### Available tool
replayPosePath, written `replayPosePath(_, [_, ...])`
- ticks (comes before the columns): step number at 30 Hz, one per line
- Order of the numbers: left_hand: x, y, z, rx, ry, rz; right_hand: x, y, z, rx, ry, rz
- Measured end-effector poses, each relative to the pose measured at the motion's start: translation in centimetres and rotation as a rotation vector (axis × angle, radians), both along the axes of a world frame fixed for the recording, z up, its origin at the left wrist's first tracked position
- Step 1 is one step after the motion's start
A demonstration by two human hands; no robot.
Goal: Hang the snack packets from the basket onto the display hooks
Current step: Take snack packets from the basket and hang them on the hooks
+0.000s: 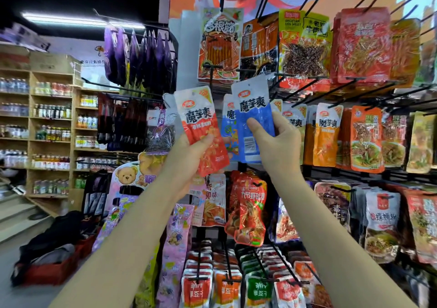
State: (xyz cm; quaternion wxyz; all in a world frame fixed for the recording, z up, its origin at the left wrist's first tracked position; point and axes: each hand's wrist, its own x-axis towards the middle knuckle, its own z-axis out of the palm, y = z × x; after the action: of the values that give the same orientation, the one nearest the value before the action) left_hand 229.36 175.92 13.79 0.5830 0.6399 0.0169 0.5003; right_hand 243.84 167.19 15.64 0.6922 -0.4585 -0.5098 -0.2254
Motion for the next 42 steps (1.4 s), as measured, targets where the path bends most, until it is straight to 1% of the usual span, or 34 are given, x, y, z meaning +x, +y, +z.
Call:
replayPosePath(2, [0.4,-0.2,0.0,0.019,0.027,0.014,-0.6,0.4,-0.1,0.007,-0.123,-0.089])
replayPosePath(3, [0.6,-0.4,0.0,0.032,0.038,0.02,-1.3,0.6,-0.2,-0.03,-0.18,-0.099])
replayPosePath(5, [1.0,-0.8,0.2,0.071,0.061,-0.006,-2.5,1.1,-0.6,-0.143,-0.241,-0.034])
replayPosePath(7, [1.2,-1.0,0.4,0.1,0.059,-0.02,-2.9,1.5,-0.6,-0.221,-0.211,0.094])
replayPosePath(9, [1.0,-0.6,0.4,0.074,0.011,0.01,-2.7,1.6,-0.2,-0.24,-0.16,0.161])
replayPosePath(11, [0.9,0.3,0.1,0.023,-0.014,0.041,-2.3,1.4,0.1,-0.221,-0.134,0.142])
replayPosePath(14, [0.7,0.8,-0.2,0.016,-0.001,0.034,-2.0,1.3,0.5,-0.165,-0.096,0.054])
replayPosePath(16, [0.7,0.7,-0.1,0.005,-0.014,0.022,-2.0,1.4,0.6,-0.177,-0.097,0.122])
replayPosePath(18, [0.8,0.7,-0.1,-0.003,-0.007,0.057,-1.8,1.6,0.7,-0.175,-0.084,0.208])
replayPosePath(20, [0.6,1.1,0.0,-0.036,0.023,0.132,-1.4,1.9,1.3,-0.161,-0.065,0.19])
replayPosePath(22, [0.1,1.3,0.2,-0.114,0.039,0.195,-0.8,2.2,2.2,-0.157,-0.06,0.192])
replayPosePath(24, [-0.5,1.7,0.1,-0.165,0.05,0.187,0.1,2.5,3.0,-0.176,-0.071,0.152])
replayPosePath(28, [-1.1,1.9,0.3,-0.069,0.052,0.123,1.1,2.1,4.0,-0.217,-0.135,0.077])
replayPosePath(33, [-1.2,1.5,0.5,-0.016,0.041,0.093,1.5,2.2,4.5,-0.236,-0.118,0.039])
replayPosePath(36, [-1.1,1.4,0.7,-0.054,0.035,0.064,1.8,2.7,4.9,-0.337,-0.094,-0.012])
replayPosePath(38, [-0.9,1.5,0.9,-0.075,0.029,0.041,2.3,3.1,4.7,-0.403,-0.084,-0.114])
replayPosePath(39, [-0.8,1.5,0.9,-0.074,0.014,0.042,2.3,3.1,4.5,-0.374,-0.09,-0.195])
replayPosePath(40, [-0.7,1.6,1.0,-0.061,-0.005,0.055,2.3,2.9,4.3,-0.3,-0.1,-0.272])
replayPosePath(41, [-0.5,1.8,1.0,-0.05,-0.029,0.082,2.1,2.6,4.1,-0.208,-0.11,-0.301])
replayPosePath(42, [-0.2,2.0,0.9,-0.047,-0.05,0.119,1.6,2.1,3.9,-0.145,-0.116,-0.281])
